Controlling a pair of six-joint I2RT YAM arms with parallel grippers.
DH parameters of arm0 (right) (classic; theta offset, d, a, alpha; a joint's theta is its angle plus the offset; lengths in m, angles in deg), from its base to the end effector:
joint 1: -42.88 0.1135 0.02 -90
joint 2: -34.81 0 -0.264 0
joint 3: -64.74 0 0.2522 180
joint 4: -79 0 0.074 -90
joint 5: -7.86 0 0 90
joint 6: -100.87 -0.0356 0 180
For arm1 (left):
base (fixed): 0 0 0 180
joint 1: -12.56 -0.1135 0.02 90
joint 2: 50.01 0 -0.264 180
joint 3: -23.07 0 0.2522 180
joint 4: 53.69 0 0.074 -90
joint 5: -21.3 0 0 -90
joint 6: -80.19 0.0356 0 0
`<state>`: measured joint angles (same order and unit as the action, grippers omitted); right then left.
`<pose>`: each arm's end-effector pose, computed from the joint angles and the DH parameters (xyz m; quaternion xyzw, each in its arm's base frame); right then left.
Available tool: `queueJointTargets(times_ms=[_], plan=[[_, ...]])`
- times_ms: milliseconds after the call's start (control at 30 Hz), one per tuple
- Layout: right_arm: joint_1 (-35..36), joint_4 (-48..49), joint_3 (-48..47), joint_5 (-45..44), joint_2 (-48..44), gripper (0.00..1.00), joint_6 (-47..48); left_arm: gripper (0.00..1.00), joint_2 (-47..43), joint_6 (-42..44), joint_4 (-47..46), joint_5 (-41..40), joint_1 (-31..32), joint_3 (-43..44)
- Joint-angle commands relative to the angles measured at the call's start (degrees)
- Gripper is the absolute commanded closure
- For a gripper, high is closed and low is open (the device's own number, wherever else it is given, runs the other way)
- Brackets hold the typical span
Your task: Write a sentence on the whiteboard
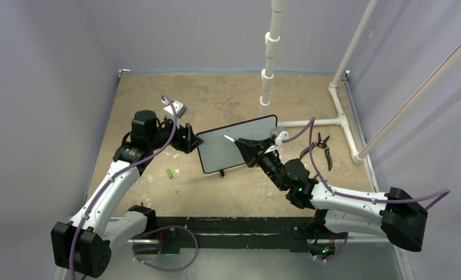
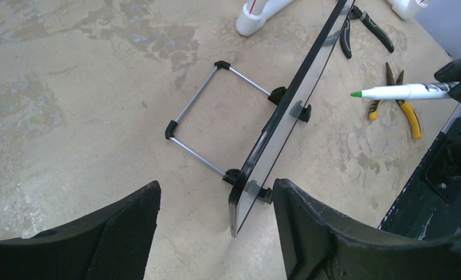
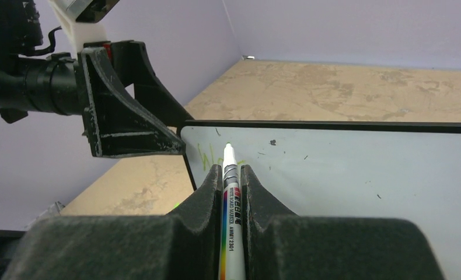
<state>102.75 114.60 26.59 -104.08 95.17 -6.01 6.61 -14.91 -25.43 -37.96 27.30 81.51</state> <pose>0.1255 0.1897 0.2724 -0.0840 0.6209 0.3858 0.6772 0.2086 -0.0737 0.2954 0.2080 0.8050 -0.3094 0.4614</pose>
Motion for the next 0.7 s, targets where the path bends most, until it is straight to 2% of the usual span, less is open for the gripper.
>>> queueJointTargets(times_ms=[0, 167, 333, 567, 667], plan=[[-0.37, -1.45, 0.55, 1.02, -2.23, 1.00, 1.45, 0.30, 0.30, 0.71, -2.51, 0.59, -0.24, 4.87], [-0.46, -1.82, -0.75, 1.90, -0.35, 1.00, 2.12, 0.23, 6.19, 1.10, -4.16, 5.55, -0.09, 8.69], [-0.52, -1.12, -1.57, 2.07, 1.72, 1.00, 2.29, 0.23, 10.70, 2.97, -4.16, 7.71, 3.01, 12.16], [-0.81, -0.70, -2.95, 1.12, 4.02, 1.00, 2.30, 0.48, 14.12, 4.58, -3.26, 8.15, 5.29, 14.02], [-0.90, -0.63, -3.38, 0.64, 4.65, 1.00, 2.36, 0.56, 14.57, 4.49, -3.60, 8.60, 5.45, 13.94]])
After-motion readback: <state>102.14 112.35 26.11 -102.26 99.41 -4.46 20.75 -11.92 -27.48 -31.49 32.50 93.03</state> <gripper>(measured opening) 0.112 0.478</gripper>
